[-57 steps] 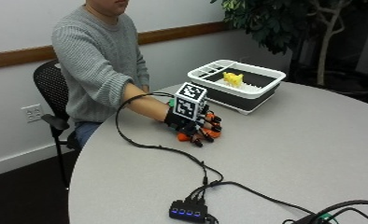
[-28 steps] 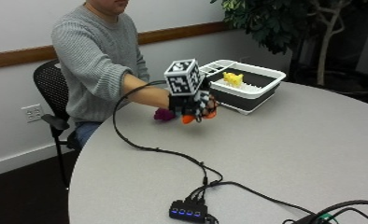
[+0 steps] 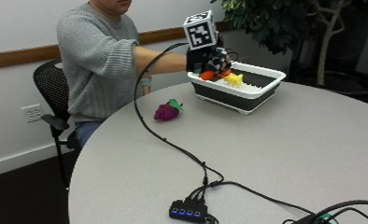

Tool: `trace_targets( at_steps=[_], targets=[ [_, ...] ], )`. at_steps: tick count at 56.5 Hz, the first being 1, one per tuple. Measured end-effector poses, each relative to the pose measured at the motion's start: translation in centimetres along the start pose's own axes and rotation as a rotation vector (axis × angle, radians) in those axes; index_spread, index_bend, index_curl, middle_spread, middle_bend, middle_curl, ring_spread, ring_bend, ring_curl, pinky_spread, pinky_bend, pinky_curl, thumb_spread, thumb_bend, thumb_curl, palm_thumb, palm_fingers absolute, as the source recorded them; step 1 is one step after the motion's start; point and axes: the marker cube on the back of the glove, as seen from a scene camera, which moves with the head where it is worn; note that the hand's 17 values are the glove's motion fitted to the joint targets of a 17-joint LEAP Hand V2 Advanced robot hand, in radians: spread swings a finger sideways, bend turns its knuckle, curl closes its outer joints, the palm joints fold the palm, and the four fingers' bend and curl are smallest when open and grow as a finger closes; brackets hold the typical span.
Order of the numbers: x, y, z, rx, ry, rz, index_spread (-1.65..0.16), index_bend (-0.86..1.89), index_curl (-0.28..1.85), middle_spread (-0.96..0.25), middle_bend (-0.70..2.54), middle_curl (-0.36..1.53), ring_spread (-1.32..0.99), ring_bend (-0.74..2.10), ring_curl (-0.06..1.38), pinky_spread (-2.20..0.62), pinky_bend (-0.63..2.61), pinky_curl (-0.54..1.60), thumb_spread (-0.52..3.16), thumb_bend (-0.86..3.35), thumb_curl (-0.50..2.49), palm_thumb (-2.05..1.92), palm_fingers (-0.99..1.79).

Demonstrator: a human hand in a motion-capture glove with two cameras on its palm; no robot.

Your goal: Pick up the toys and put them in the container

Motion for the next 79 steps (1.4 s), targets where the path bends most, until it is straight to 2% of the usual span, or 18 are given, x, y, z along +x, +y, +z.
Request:
trace_targets(
  at_steps=[5, 10, 15, 18, 21, 25, 30, 32, 35, 36, 38, 41, 48, 57, 61, 67, 74, 79],
  targets=[
    [-6.1, -1.4, 2.7, -0.083, 0.016, -0.087, -0.47, 0.50, 0.47, -0.27, 0.71, 0.59, -0.47, 1.21, 0.65, -0.47, 1.03, 0.51, 0.74, 0.15, 0.89, 0.70, 0.96],
    [-11.3, -2.7, 5.8, -0.129, 0.165, -0.167, -0.48, 0.51, 0.51, -0.27, 0.72, 0.63, -0.47, 1.23, 0.67, -0.47, 1.04, 0.52, 0.69, 0.15, 0.94, 0.69, 0.94],
    [-15.5, -3.1, 7.7, -0.168, 0.075, -0.258, -0.48, 0.51, 0.56, -0.27, 0.72, 0.66, -0.47, 1.24, 0.68, -0.47, 1.05, 0.53, 0.65, 0.14, 0.98, 0.68, 0.92],
    [-15.9, -3.5, 8.4, -0.170, 0.124, -0.230, -0.48, 0.51, 0.58, -0.27, 0.73, 0.68, -0.47, 1.24, 0.69, -0.47, 1.06, 0.54, 0.63, 0.14, 1.01, 0.68, 0.90],
    [-14.2, -4.3, 9.0, -0.151, 0.311, -0.136, -0.49, 0.51, 0.60, -0.27, 0.74, 0.70, -0.47, 1.25, 0.69, -0.47, 1.07, 0.54, 0.61, 0.14, 1.03, 0.68, 0.89],
    [-15.7, -3.7, 9.6, -0.186, 0.165, -0.231, -0.49, 0.50, 0.63, -0.28, 0.73, 0.72, -0.46, 1.25, 0.70, -0.47, 1.08, 0.55, 0.59, 0.14, 1.06, 0.68, 0.87],
    [-15.1, -3.6, 10.6, -0.238, 0.205, -0.173, -0.50, 0.48, 0.67, -0.28, 0.71, 0.75, -0.46, 1.26, 0.71, -0.47, 1.11, 0.56, 0.58, 0.13, 1.09, 0.67, 0.82],
    [-15.9, -3.1, 11.2, -0.315, 0.131, -0.179, -0.50, 0.45, 0.68, -0.28, 0.68, 0.74, -0.46, 1.25, 0.71, -0.47, 1.12, 0.56, 0.58, 0.12, 1.10, 0.66, 0.73],
    [-15.9, -2.5, 11.5, -0.428, 0.074, -0.178, -0.47, 0.26, 0.67, -0.28, 0.51, 0.71, -0.44, 1.25, 0.72, -0.47, 1.22, 0.59, 0.65, 0.07, 1.08, 0.59, 0.41],
    [-15.7, -2.3, 11.6, -0.450, 0.072, -0.182, -0.45, 0.14, 0.63, -0.27, 0.32, 0.64, -0.42, 1.28, 0.72, -0.47, 1.34, 0.61, 0.81, 0.02, 1.02, 0.46, 0.24],
    [-15.4, -2.0, 11.7, -0.465, 0.079, -0.195, -0.41, 0.13, 0.63, -0.22, 0.16, 0.60, -0.37, 1.01, 0.67, -0.38, 1.35, 0.62, 0.90, -0.09, 0.92, 0.28, -0.40],
    [-15.1, -1.6, 11.7, -0.455, 0.075, -0.198, -0.39, 0.10, 0.54, -0.17, 0.13, 0.54, -0.26, 0.61, 0.56, -0.24, 1.23, 0.57, 0.95, -0.15, 0.82, 0.06, -0.62],
    [-14.4, -0.6, 11.1, -0.453, 0.014, -0.192, -0.34, 0.07, 0.43, -0.11, 0.05, 0.42, -0.14, 0.30, 0.40, -0.09, 1.07, 0.48, 1.03, -0.09, 0.66, -0.08, -0.50],
    [-11.1, 2.1, 8.8, -0.405, 0.168, -0.166, -0.31, 0.09, 0.35, -0.09, 0.04, 0.31, -0.07, 0.20, 0.36, -0.01, 0.97, 0.42, 1.10, -0.07, 0.52, -0.09, -0.39],
    [-10.0, 4.8, 6.5, -0.408, 0.003, -0.184, -0.31, 0.10, 0.33, -0.09, 0.07, 0.29, -0.06, 0.18, 0.35, 0.01, 0.94, 0.40, 1.12, -0.07, 0.47, -0.08, -0.33],
    [-4.2, 9.6, 2.7, -0.386, 0.012, -0.166, -0.31, 0.10, 0.30, -0.10, 0.10, 0.26, -0.07, 0.23, 0.36, 0.03, 0.90, 0.38, 1.17, -0.06, 0.41, -0.07, -0.23],
    [2.7, 13.8, 0.4, -0.338, 0.043, -0.004, -0.33, 0.09, 0.26, -0.12, 0.20, 0.27, -0.13, 0.45, 0.42, 0.03, 0.85, 0.36, 1.24, -0.03, 0.37, -0.04, 0.00],
    [4.8, 15.8, 0.1, -0.329, 0.059, 0.016, -0.33, 0.08, 0.23, -0.14, 0.26, 0.30, -0.18, 0.59, 0.45, 0.03, 0.83, 0.35, 1.27, -0.03, 0.34, -0.04, 0.07]
  ],
)
